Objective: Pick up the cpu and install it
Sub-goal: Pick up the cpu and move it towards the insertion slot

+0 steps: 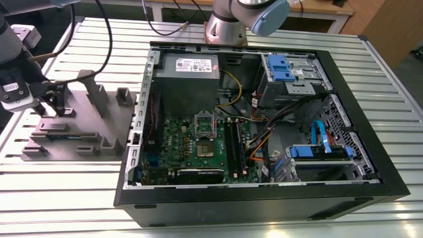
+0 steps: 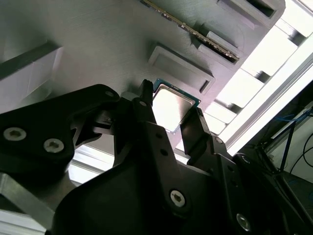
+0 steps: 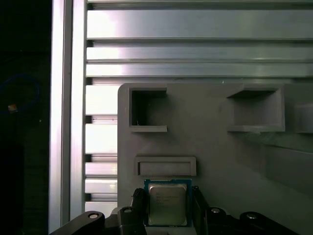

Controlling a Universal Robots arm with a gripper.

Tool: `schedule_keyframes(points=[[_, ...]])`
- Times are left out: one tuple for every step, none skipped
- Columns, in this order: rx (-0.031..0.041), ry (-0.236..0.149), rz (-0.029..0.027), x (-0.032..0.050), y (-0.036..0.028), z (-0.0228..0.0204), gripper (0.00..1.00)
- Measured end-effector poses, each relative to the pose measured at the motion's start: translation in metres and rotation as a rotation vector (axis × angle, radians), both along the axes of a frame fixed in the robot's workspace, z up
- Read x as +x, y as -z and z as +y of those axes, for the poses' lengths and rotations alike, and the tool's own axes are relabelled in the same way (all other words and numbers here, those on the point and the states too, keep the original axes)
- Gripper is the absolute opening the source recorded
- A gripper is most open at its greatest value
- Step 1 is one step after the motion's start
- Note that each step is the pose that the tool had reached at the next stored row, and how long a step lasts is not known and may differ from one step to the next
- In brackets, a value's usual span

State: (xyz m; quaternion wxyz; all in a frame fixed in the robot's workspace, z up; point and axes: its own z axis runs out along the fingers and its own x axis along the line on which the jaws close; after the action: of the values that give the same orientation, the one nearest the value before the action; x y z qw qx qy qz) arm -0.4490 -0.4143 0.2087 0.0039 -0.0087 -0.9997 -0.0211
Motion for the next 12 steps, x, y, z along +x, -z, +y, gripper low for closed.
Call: schedule_keyframes(points=[[0.0001, 0.0, -0.0001, 0.0, -0.0005, 0.0, 0.47], [0.0002, 0.0, -0.0003, 0.0, -0.0007, 0.0, 0.47], [0.0002, 0.0, -0.0004, 0.0, -0.0007, 0.0, 0.47], [0.0002, 0.0, -0.0001, 0.0, -0.001, 0.0, 0.47], [0.0002, 0.0, -0.0002, 0.0, -0.0013, 0.0, 0.47], [0.0001, 0.0, -0.0001, 0.0, -0.0013, 0.0, 0.47], [0.0001, 0.0, -0.0001, 0.0, -0.0015, 0.0, 0.47], [0.0, 0.0, 0.0002, 0.0, -0.002, 0.0, 0.47], [0.0, 0.0, 0.0001, 0.0, -0.0023, 0.0, 0.47], [0.0003, 0.0, -0.0001, 0.0, -0.0024, 0.0, 0.47], [0.0002, 0.0, -0.0001, 0.0, -0.0027, 0.0, 0.47], [0.0002, 0.0, -0.0001, 0.0, -0.0027, 0.0, 0.47]])
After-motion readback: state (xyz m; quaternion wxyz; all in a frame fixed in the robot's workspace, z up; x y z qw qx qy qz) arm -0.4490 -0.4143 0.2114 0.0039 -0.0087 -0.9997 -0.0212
